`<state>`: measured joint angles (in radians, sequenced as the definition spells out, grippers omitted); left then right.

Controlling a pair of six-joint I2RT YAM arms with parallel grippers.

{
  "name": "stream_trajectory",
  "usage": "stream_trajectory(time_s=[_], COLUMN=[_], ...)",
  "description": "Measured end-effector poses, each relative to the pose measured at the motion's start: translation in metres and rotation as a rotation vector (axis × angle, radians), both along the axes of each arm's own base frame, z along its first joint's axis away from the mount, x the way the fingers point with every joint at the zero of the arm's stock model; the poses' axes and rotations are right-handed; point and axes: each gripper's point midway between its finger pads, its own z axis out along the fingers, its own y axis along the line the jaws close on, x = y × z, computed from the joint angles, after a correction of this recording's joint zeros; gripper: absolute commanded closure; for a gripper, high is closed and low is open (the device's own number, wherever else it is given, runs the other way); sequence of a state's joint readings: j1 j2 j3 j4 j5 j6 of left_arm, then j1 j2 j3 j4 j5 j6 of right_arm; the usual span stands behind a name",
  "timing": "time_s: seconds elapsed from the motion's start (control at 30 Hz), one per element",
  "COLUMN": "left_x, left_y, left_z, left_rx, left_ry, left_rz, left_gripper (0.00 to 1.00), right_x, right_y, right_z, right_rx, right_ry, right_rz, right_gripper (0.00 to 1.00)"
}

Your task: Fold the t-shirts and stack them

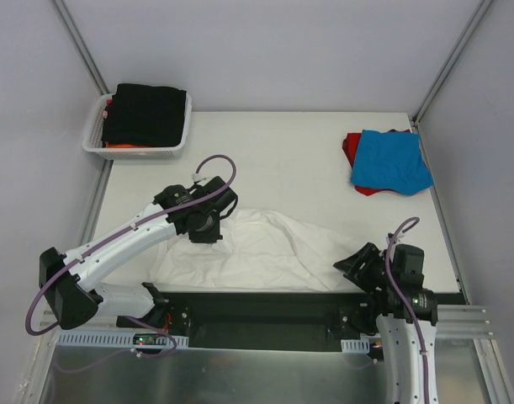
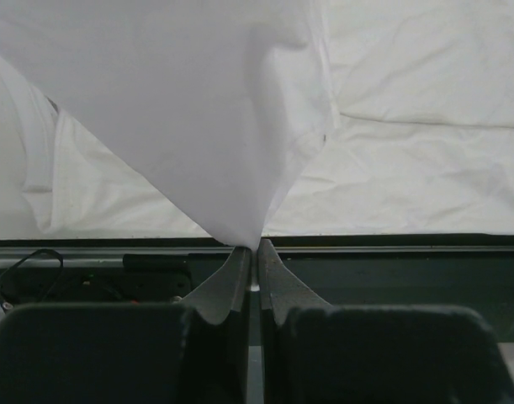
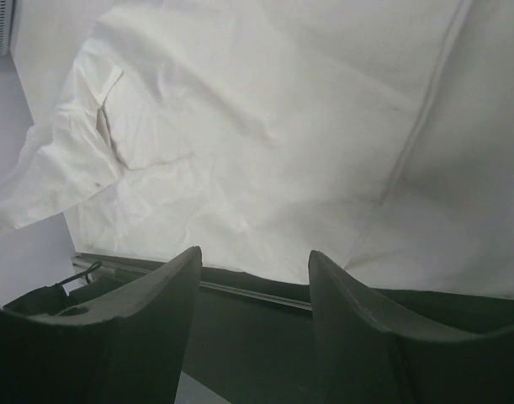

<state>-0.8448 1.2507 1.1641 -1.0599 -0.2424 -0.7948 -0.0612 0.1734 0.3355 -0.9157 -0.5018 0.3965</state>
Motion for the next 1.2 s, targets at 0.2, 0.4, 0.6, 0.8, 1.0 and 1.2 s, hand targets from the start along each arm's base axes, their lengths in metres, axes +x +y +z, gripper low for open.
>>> stream_trajectory(time_s=[0.2,0.4,0.6,0.8,1.0,1.2], left_x=[-0.001,-0.002,-0.002,0.002,0.007,0.011], left_y=[-0.001,-0.002,-0.005,-0.01,-0.016,-0.02], left_z=[0.0,-0.001,-0.007,-0.013,-0.013,-0.015], left_rx=[-0.004,-0.008,0.003,0.018,0.008,0.002], left_ry=[0.004,0.013,0.038,0.054,0.044,0.039], left_rz=[-0.002,-0.004,-0.008,-0.011,-0.012,-0.012], left_gripper=[1.0,1.0,1.0,1.0,1.0,1.0], right_x=[-0.002,-0.002,-0.006,-0.017,0.004,0.032], right_y=[0.002,0.002,0.002,0.001,-0.007,-0.017], right_z=[-0.005,-0.004,-0.01,-0.026,0.011,0.021], right_rx=[0.007,0.005,0.005,0.001,-0.042,-0.1], right_ry=[-0.051,-0.076,0.0,0.201,0.227,0.237], right_rz=[0.008,0.012,0.011,0.023,0.02,0.022], right_gripper=[0.45,0.48,0.46,0.89,0.99,0.99])
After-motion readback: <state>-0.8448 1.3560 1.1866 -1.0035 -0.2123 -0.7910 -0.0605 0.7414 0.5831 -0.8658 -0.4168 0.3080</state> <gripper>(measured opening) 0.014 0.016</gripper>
